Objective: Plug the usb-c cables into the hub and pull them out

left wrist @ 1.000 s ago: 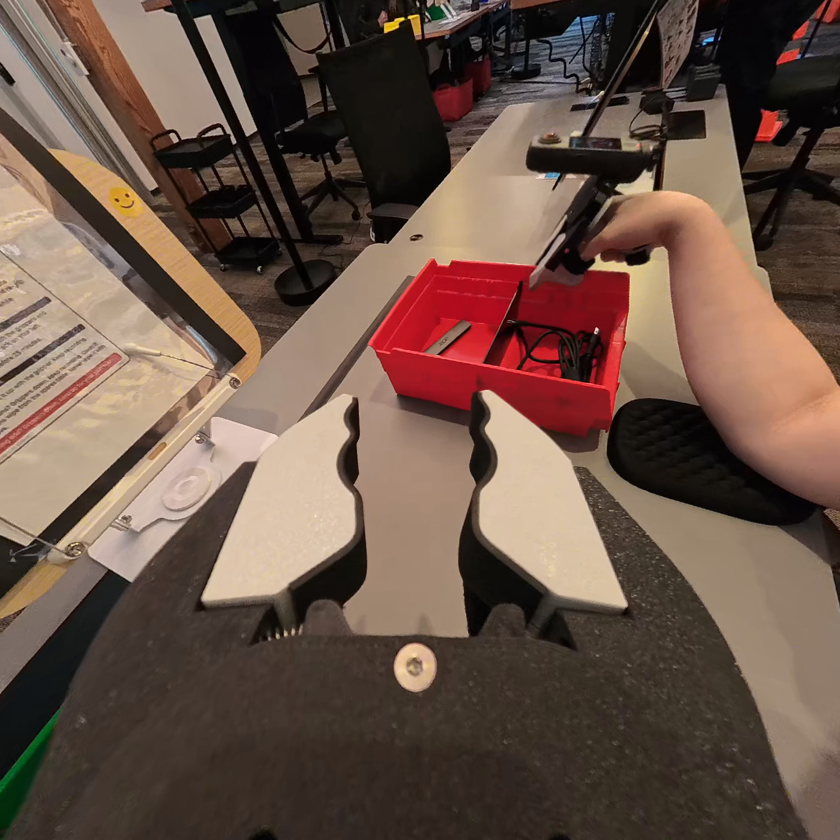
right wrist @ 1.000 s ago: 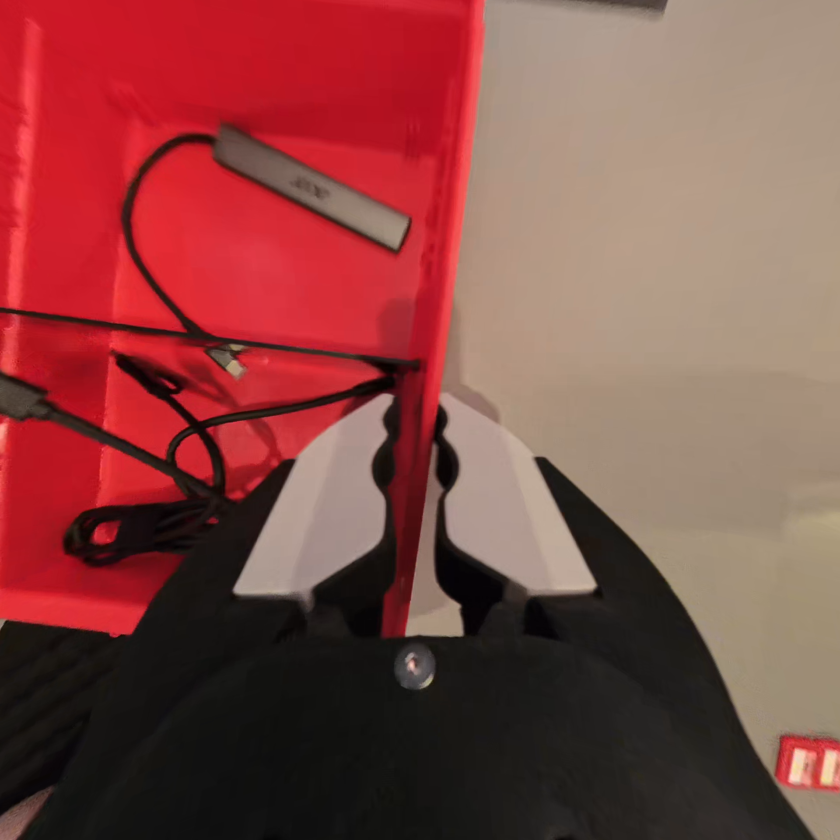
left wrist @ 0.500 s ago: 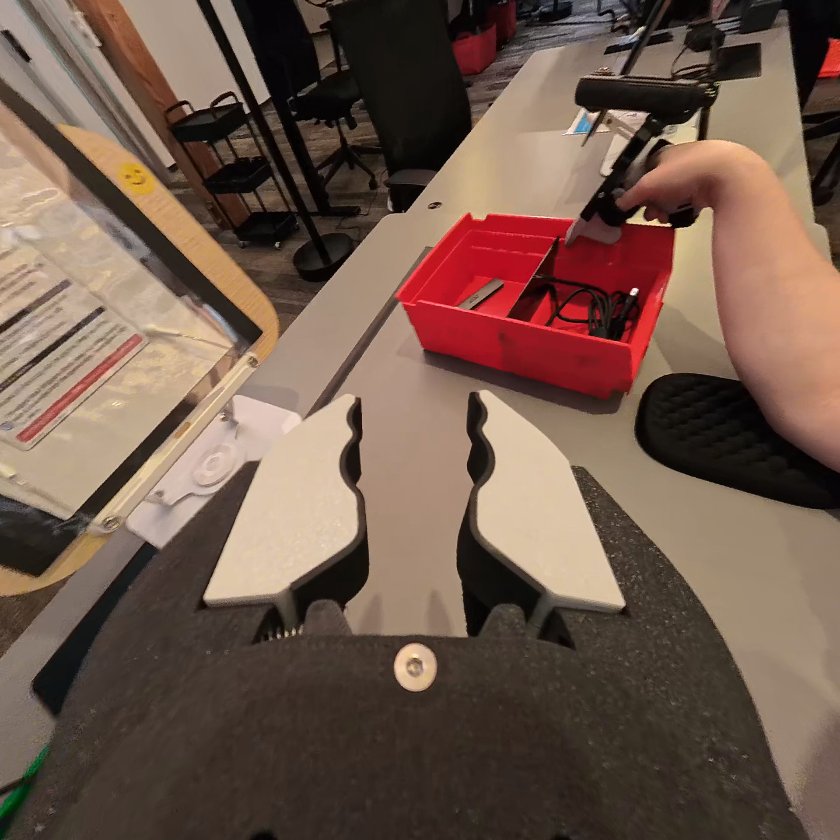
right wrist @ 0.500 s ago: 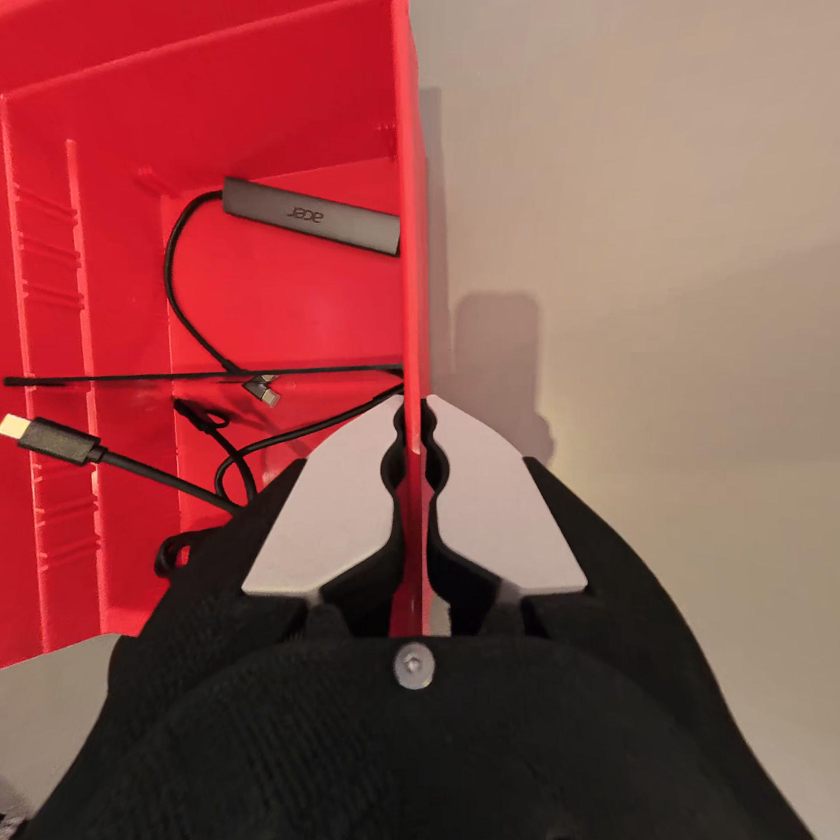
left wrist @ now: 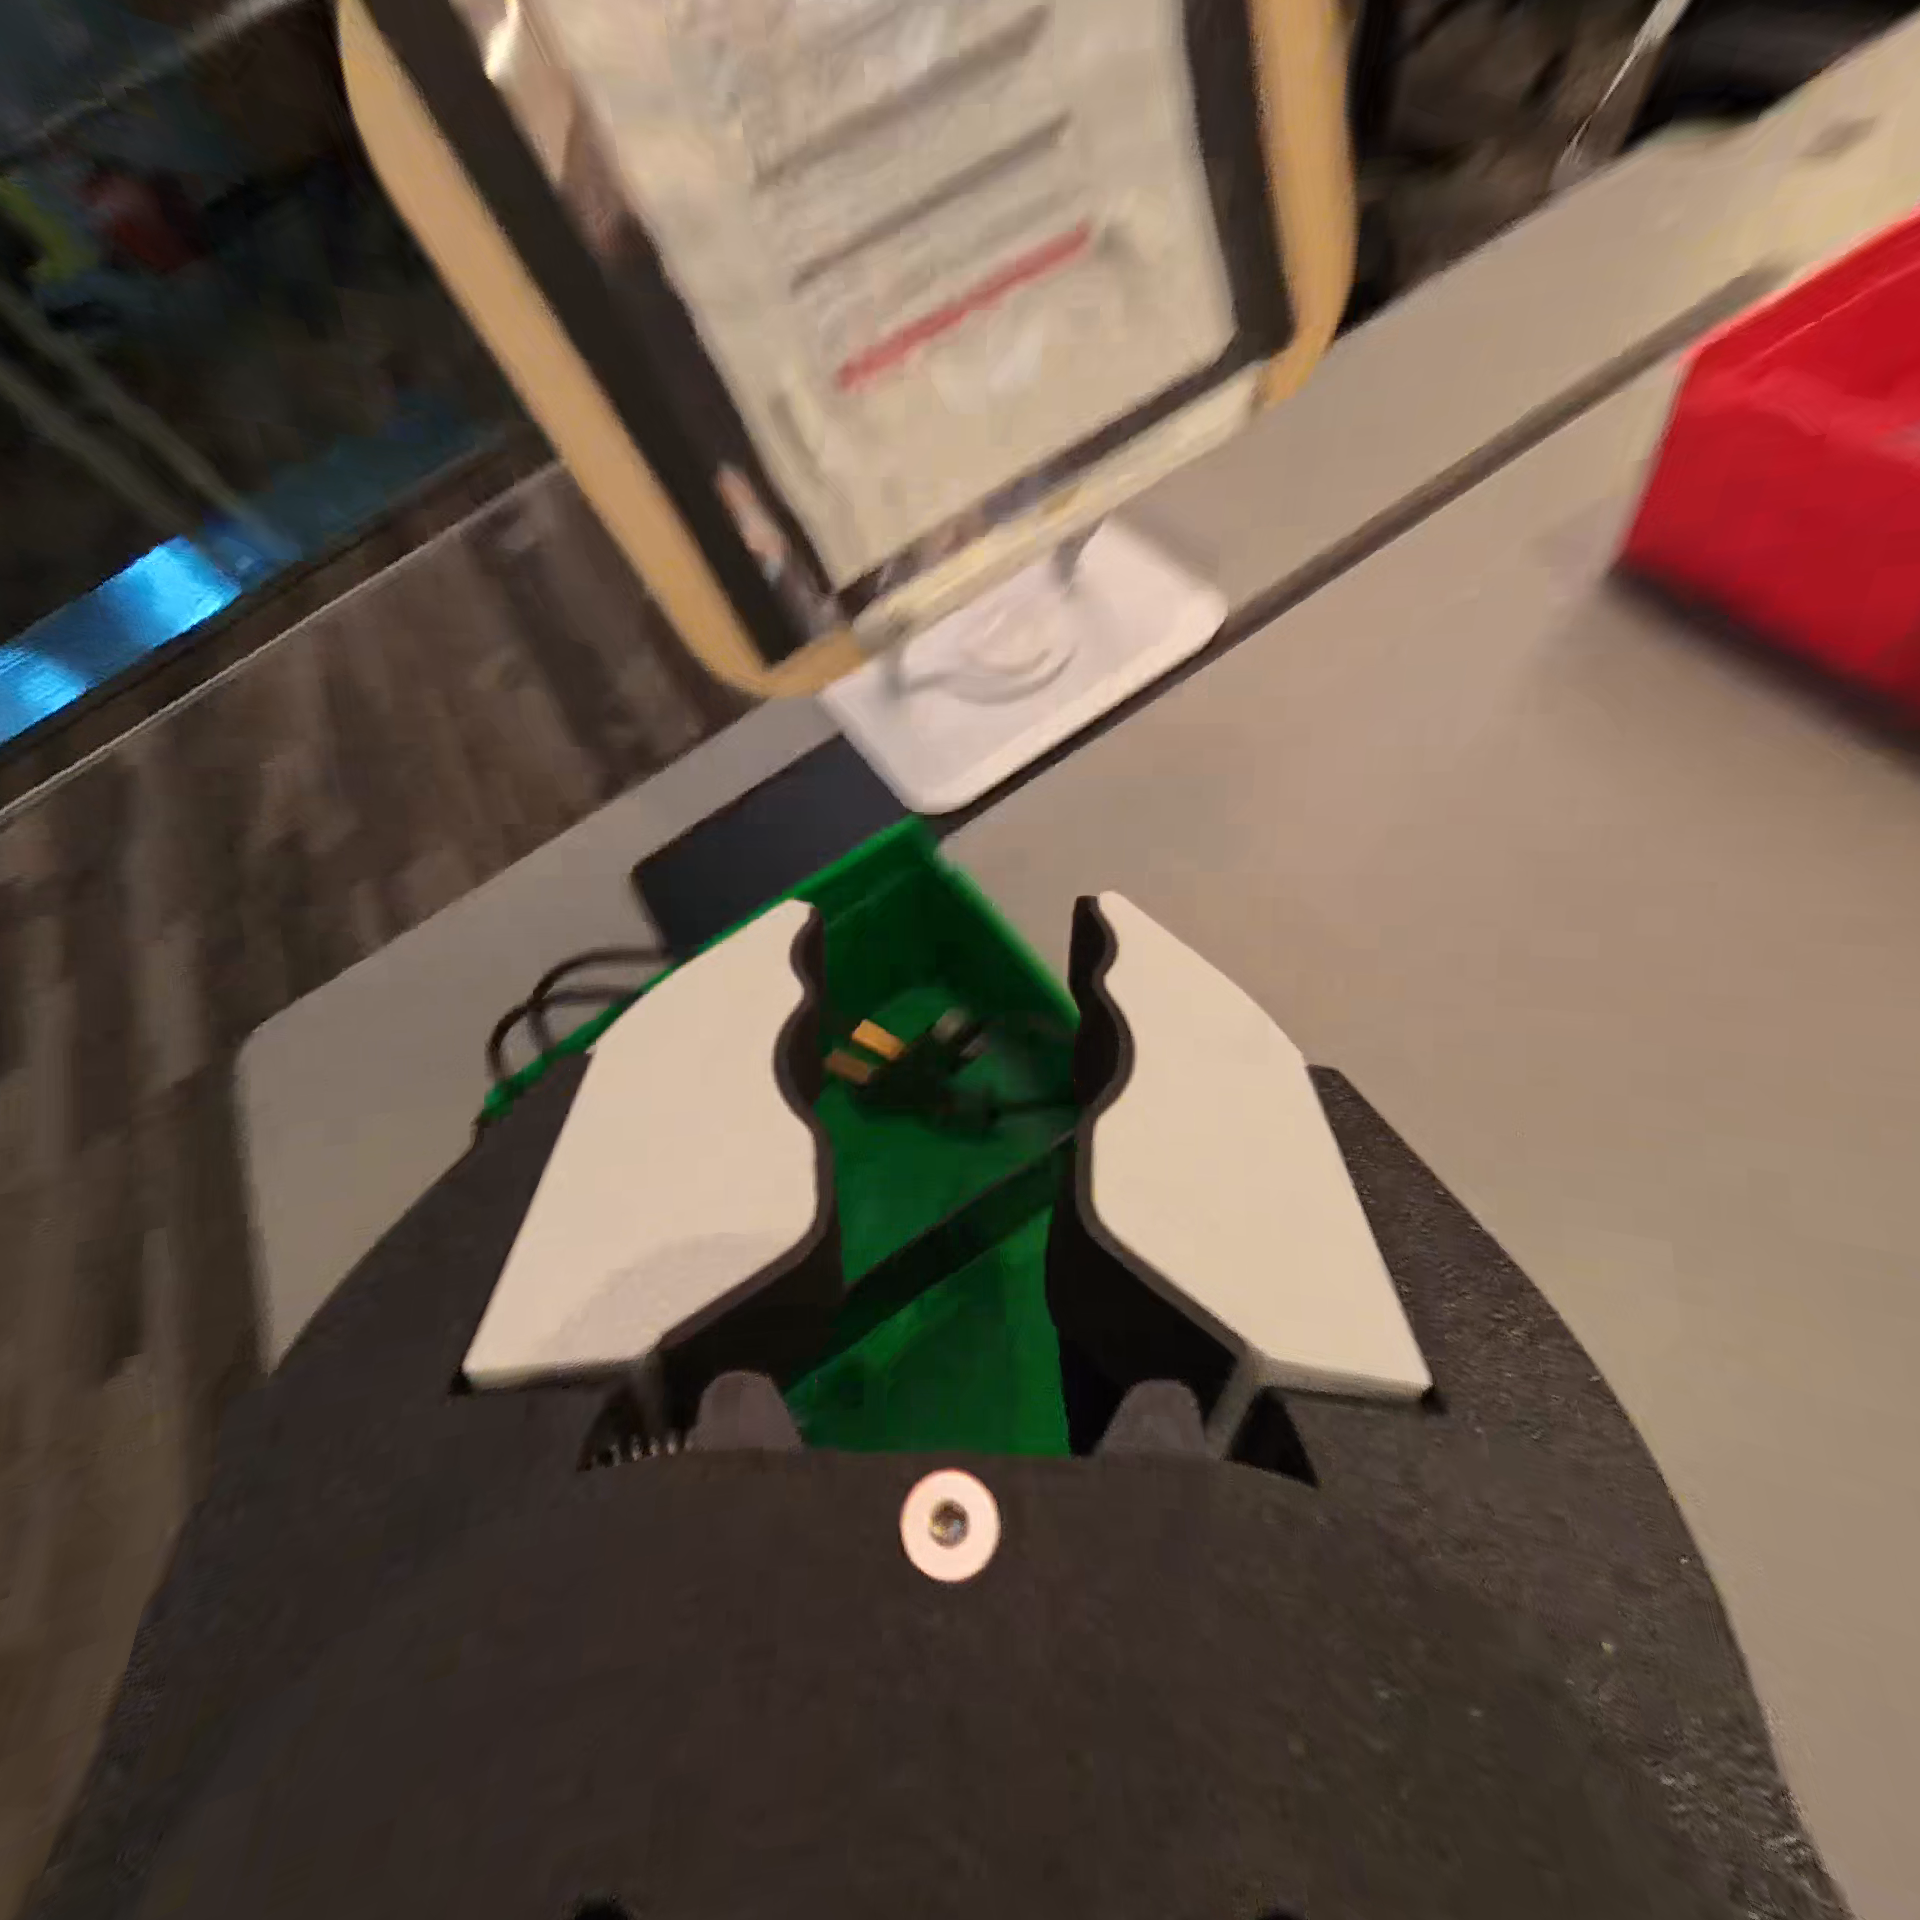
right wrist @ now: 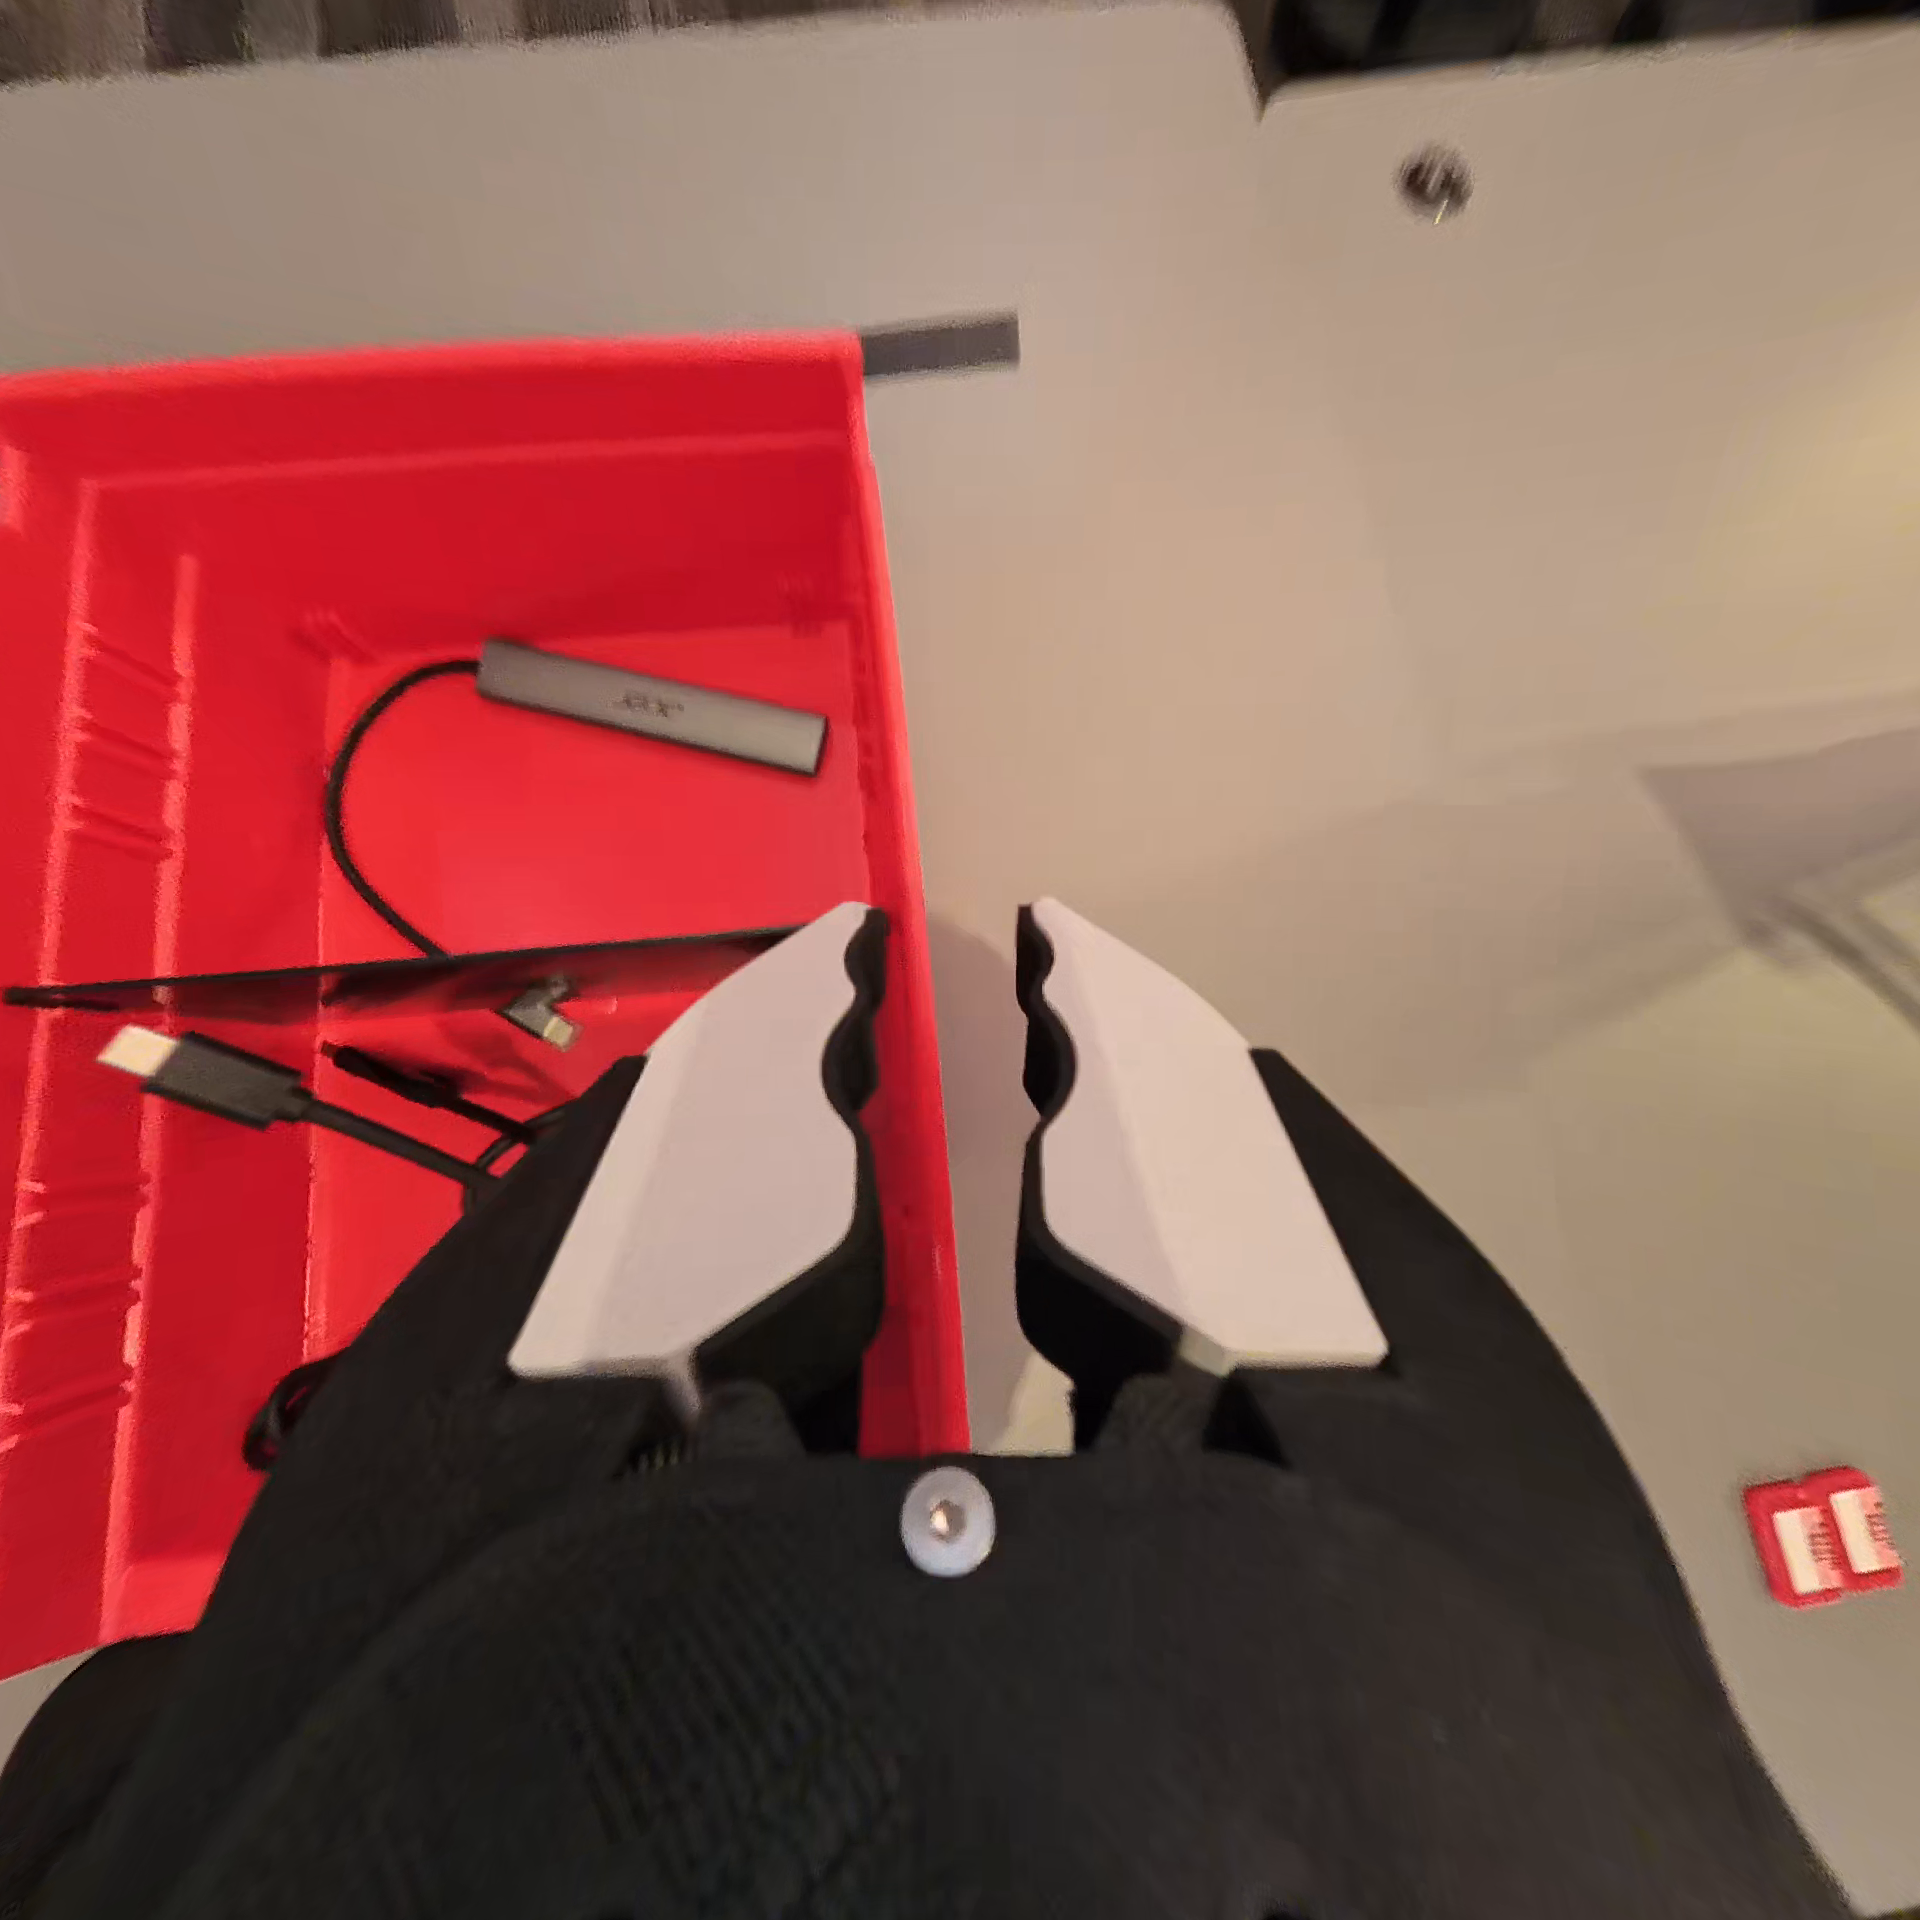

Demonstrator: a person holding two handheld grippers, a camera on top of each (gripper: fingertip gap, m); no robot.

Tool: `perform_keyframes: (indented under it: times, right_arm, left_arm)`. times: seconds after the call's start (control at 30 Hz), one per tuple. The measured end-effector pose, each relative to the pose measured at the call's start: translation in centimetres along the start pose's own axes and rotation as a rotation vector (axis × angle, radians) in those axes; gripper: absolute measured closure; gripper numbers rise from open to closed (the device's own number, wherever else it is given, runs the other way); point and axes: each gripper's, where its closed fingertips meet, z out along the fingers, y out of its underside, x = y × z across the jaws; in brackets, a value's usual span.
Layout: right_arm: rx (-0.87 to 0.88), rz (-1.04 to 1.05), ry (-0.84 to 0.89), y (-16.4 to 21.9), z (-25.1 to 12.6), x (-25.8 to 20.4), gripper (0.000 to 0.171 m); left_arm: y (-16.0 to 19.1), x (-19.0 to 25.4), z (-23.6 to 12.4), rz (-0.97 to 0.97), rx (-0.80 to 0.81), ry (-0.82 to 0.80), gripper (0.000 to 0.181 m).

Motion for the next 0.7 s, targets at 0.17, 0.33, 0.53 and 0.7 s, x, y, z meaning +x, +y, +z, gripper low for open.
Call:
perform_keyframes:
  times: [0.17,0.33,0.53,0.7]
  right_arm:
    - [0.140,-0.093,-0.011,-3.0,-3.0,-2.6,0.146]
    - [0.158,-0.187,-0.010,-3.9,-3.9,-4.6,0.144]
    - [0.191,-0.210,-0.035,-4.6,-4.4,-5.8,0.144]
    - [0.178,-0.214,-0.031,-4.3,-4.2,-5.6,0.144]
  left_arm:
    - [6.7,-1.7,4.1,0.139,-0.212,0.096,0.139]
    - [9.9,-1.0,8.3,0.325,-0.200,0.191,0.138]
    - [12.1,-0.1,10.6,0.384,-0.295,0.233,0.137]
    - [13.0,0.7,11.4,0.383,-0.336,0.278,0.130]
